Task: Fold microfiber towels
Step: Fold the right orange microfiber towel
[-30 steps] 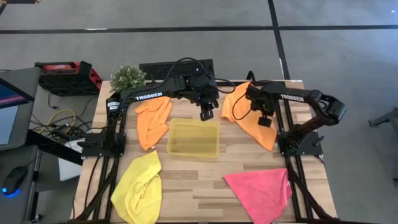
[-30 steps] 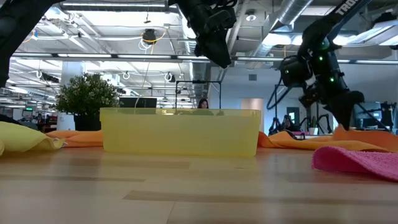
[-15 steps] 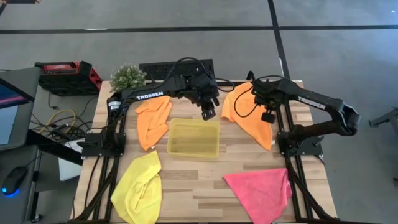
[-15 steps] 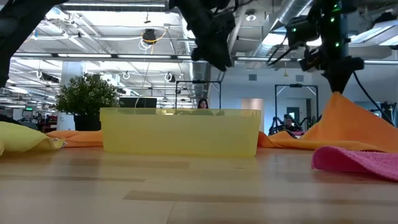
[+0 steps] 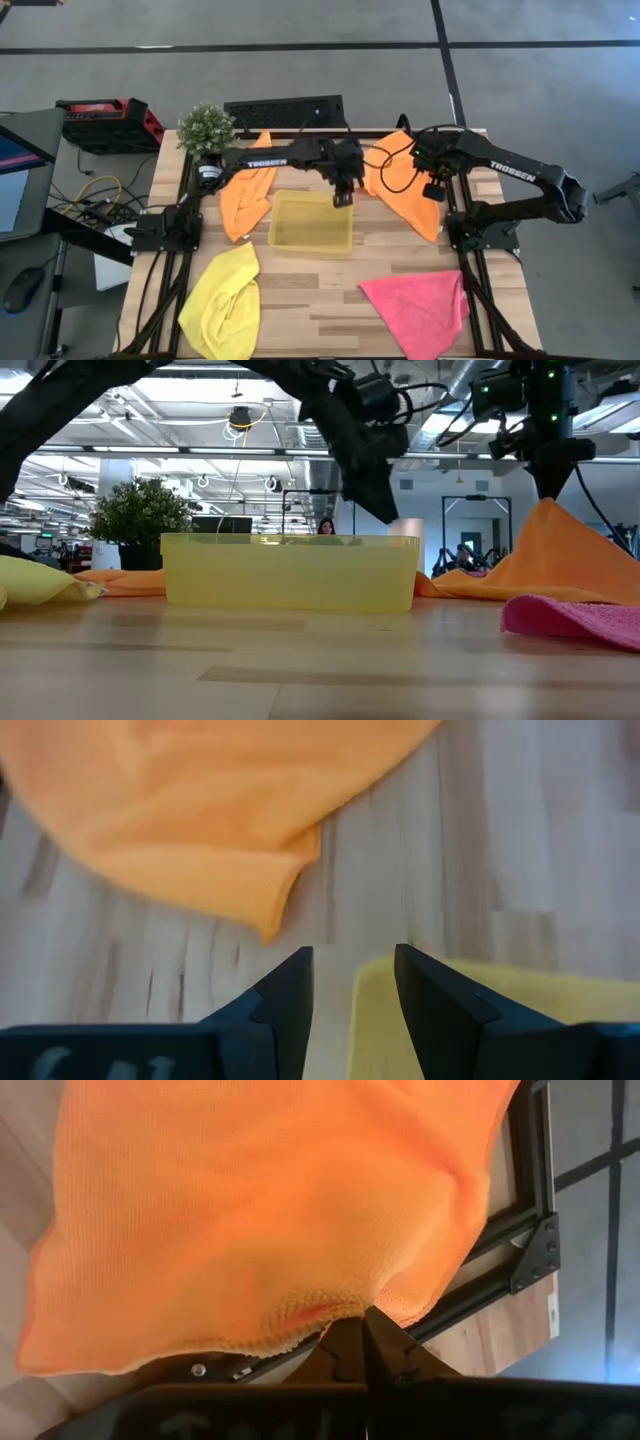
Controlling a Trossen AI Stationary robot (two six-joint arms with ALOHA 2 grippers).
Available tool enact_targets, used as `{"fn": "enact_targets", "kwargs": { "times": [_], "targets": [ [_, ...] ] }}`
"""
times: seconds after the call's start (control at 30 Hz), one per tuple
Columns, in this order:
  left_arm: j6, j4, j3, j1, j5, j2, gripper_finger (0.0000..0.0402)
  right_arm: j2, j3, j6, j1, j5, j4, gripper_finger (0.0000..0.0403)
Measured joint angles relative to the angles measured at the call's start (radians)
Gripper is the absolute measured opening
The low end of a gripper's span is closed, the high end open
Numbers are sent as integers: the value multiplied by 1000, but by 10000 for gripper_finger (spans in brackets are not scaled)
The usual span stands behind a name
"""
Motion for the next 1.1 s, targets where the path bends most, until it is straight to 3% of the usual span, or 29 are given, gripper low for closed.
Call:
{"fn": "enact_targets", "kwargs": {
  "times": [0.3,0.6,1.1],
  "targets": [
    [72,198,2,-62,-161,115,135,-4,0,-5,1,3,10,2],
    [76,225,3,-84,-389,163,135,-23,0,-8,1,3,11,2],
    [81,219,3,-56,-330,164,135,-27,0,-8,0,3,20,3]
  ]
}}
